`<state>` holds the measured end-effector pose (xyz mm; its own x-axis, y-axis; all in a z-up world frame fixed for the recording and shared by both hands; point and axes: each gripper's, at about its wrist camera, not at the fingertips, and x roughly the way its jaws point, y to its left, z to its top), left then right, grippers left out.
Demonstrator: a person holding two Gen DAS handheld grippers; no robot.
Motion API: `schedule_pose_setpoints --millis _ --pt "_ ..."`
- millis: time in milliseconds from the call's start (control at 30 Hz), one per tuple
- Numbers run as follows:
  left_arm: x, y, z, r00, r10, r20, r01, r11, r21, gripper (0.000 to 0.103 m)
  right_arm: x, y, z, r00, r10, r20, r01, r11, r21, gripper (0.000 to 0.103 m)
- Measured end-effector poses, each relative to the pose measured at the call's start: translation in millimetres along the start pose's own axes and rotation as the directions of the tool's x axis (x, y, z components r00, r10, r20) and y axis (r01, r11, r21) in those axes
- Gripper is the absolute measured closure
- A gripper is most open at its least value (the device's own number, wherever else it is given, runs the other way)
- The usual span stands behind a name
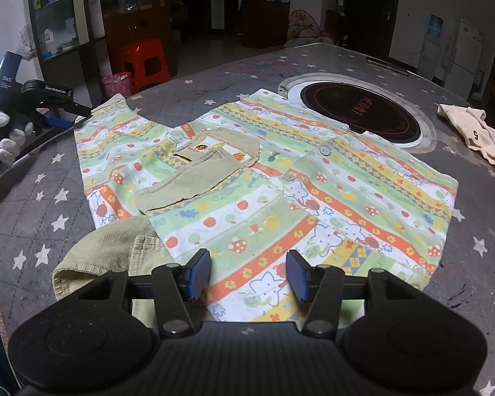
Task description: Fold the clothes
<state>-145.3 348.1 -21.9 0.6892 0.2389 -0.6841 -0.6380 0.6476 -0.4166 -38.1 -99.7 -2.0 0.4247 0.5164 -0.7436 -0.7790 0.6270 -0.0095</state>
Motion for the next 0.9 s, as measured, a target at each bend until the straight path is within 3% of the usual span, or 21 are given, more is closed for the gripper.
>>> schedule_pose_setpoints --millis 33,133,267,367,467,567,700,900 --pt "-0.6 0.6 0.1 1.0 -0.013 0.007 0.013 1.0 -0.001 0.071 -0.6 0.4 -0.1 1.0 -0.001 0.001 0.001 1.0 -0.001 0.051" --pt "-7.5 -1.4 1.3 0.999 -0.03 0.045 0.03 1.0 0.007 0.093 -2.6 0.9 -0.4 1.0 -0.005 0.005 0.005 1.0 0.0 0.05" --pt "-28.6 -20.3 2.2 0.992 -0.056 0.111 0.049 0.997 0.066 0.097 -6.8 0.5 -1.2 1.0 -0.005 0.012 0.005 1.0 0.003 0.05" --pt "-46.6 -49.0 1.9 0.982 -0.134 0.132 0.115 0.983 0.14 0.097 -10.1 -0.4 -1.6 1.0 -0.006 0.02 0.006 1.0 0.007 0.05" --pt "-63.8 -82.6 -1.6 0.961 -0.251 0.118 0.225 0.954 0.199 0.097 -14.0 -3.0 -1.8 0.999 -0.01 0.031 0.01 1.0 0.017 0.05" --pt "-76.5 -118.4 -8.2 0.925 -0.373 0.072 0.345 0.904 0.251 0.097 -17.9 -5.6 -2.1 0.999 -0.015 0.041 0.014 1.0 0.028 0.05" --pt "-82.4 -170.0 -25.0 0.855 -0.517 -0.044 0.504 0.806 0.31 0.097 -24.4 -13.5 -5.6 0.998 -0.028 0.049 0.025 0.998 0.061 0.05" --pt "-73.3 -229.3 -62.6 0.763 -0.607 -0.221 0.642 0.675 0.363 0.097 -33.8 -27.1 -12.5 0.997 -0.053 0.052 0.047 0.993 0.112 0.05"
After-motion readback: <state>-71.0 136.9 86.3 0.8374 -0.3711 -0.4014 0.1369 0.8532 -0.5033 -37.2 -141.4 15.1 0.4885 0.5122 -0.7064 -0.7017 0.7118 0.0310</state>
